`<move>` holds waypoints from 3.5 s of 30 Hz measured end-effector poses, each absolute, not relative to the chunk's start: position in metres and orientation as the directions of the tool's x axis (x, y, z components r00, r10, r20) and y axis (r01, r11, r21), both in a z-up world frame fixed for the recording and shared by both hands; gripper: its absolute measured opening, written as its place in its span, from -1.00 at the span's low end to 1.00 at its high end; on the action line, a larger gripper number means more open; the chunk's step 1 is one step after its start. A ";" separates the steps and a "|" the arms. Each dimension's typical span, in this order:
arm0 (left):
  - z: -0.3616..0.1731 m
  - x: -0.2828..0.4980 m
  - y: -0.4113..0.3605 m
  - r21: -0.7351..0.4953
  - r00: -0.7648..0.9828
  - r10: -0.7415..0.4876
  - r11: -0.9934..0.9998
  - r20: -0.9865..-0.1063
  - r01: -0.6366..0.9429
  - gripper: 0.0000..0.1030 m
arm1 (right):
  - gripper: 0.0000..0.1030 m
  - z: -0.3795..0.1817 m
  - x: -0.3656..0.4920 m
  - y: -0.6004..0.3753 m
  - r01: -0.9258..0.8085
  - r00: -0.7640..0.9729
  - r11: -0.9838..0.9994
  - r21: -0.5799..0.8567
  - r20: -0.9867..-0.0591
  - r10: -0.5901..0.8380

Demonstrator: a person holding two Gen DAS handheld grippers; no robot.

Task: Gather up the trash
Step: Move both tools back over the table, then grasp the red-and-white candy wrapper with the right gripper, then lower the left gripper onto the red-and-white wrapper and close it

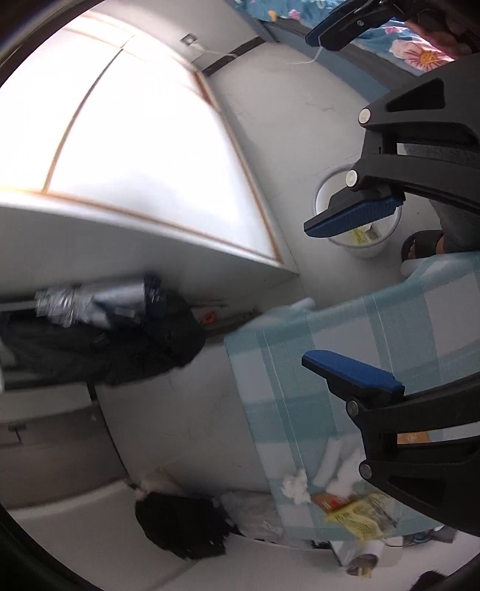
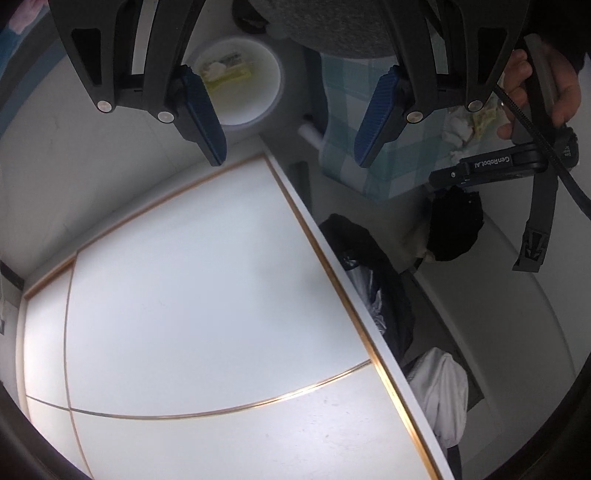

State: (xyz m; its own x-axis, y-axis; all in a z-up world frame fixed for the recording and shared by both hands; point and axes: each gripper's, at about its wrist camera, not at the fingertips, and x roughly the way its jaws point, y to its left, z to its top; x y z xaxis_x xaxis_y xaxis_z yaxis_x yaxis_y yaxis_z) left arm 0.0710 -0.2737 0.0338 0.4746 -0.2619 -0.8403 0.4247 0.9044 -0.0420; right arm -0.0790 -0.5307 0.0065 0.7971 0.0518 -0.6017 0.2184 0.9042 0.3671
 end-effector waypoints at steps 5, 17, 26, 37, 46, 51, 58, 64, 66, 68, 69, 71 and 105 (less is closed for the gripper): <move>0.050 0.065 -0.223 -0.033 0.568 -0.218 0.948 -0.794 0.316 0.17 | 0.43 0.037 -0.072 -0.494 0.154 0.831 0.933 0.325 -0.554 0.056; 0.052 0.055 -0.091 -0.005 0.667 -0.014 1.000 -0.745 0.016 0.18 | 0.68 0.070 -0.051 -0.357 -0.116 0.857 0.964 0.240 -0.466 0.219; 0.022 0.056 -0.014 0.005 0.655 0.072 0.995 -0.752 -0.103 0.18 | 0.68 0.048 -0.029 -0.269 -0.232 0.814 0.949 0.212 -0.492 0.309; -0.017 0.055 0.038 -0.009 0.651 0.106 0.985 -0.752 -0.171 0.18 | 0.68 -0.002 0.003 -0.211 -0.289 0.753 0.944 0.160 -0.571 0.328; -0.022 0.062 0.057 -0.094 0.650 0.040 0.981 -0.759 -0.171 0.18 | 0.68 -0.035 0.023 -0.170 -0.373 0.684 0.924 0.086 -0.647 0.336; -0.030 0.068 0.066 -0.161 0.634 -0.029 0.975 -0.773 -0.153 0.18 | 0.68 -0.051 0.043 -0.156 -0.401 0.637 0.914 0.070 -0.695 0.333; -0.036 0.071 0.073 -0.189 0.608 -0.050 0.968 -0.792 -0.167 0.18 | 0.63 -0.078 0.074 -0.138 -0.451 0.534 0.885 0.112 -0.761 0.368; -0.034 0.069 0.076 -0.168 0.615 -0.028 0.971 -0.788 -0.171 0.18 | 0.17 -0.093 0.086 -0.125 -0.476 0.483 0.870 0.128 -0.789 0.381; -0.035 0.068 0.078 -0.169 0.614 -0.027 0.970 -0.789 -0.174 0.18 | -0.13 -0.100 0.089 -0.120 -0.490 0.456 0.862 0.130 -0.804 0.381; -0.036 0.069 0.081 -0.175 0.613 -0.030 0.968 -0.789 -0.178 0.18 | -0.29 -0.106 0.092 -0.117 -0.495 0.435 0.859 0.133 -0.818 0.377; -0.038 0.069 0.082 -0.177 0.613 -0.031 0.968 -0.790 -0.179 0.18 | -0.29 -0.109 0.094 -0.117 -0.495 0.431 0.859 0.130 -0.822 0.372; -0.041 0.070 0.083 -0.172 0.606 -0.024 0.967 -0.795 -0.188 0.18 | -0.38 -0.114 0.095 -0.113 -0.502 0.428 0.860 0.093 -0.837 0.341; -0.076 0.073 0.052 -0.245 0.489 -0.166 0.964 -0.857 -0.102 0.18 | -0.69 -0.081 0.056 -0.170 -0.446 0.479 0.876 0.183 -0.778 0.406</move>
